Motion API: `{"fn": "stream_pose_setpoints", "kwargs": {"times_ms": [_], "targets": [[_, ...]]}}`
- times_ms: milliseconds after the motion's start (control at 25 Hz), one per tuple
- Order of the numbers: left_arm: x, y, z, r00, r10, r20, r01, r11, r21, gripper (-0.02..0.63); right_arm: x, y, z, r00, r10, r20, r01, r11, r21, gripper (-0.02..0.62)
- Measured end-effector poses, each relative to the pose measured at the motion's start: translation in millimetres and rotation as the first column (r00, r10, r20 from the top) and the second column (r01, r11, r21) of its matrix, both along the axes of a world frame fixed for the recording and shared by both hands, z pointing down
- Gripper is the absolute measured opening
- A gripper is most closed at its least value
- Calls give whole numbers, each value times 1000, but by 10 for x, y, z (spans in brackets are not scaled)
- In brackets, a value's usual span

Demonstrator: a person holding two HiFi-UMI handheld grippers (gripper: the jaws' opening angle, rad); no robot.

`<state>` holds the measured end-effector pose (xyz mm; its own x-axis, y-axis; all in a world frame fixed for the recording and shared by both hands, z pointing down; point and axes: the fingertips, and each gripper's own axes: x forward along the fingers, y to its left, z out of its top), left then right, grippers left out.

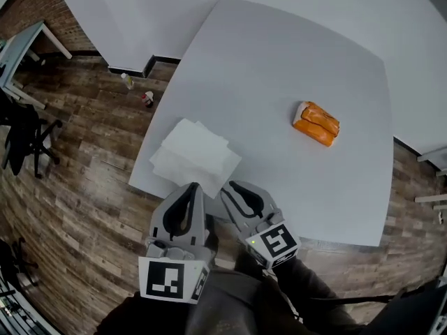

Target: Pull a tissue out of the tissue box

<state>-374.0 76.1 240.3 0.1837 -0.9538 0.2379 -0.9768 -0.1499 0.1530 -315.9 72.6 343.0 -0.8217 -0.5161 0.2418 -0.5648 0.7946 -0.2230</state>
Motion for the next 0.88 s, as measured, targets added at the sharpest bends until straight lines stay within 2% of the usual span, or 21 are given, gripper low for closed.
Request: {"fn": "stream_pose_setpoints", "kwargs": {"times_ms": [360,480,720,880], "targets": [[1332,219,-293,993,110,49,-114,989,93,0,1480,268,-905,971,189,147,-193,981,14,64],[1798,303,-396,985,156,68,-164,979,125,0,1916,391,-1149,955,249,160,-258,965,39,25],[2620,430,-546,971,219,99,-233,959,160,0,2649,623,-1459,930,305,204,-328,941,87,3],[3001,538,-598,959,257,118,-274,947,166,0,2969,722,-1536,913,331,238,-359,930,84,2]]}}
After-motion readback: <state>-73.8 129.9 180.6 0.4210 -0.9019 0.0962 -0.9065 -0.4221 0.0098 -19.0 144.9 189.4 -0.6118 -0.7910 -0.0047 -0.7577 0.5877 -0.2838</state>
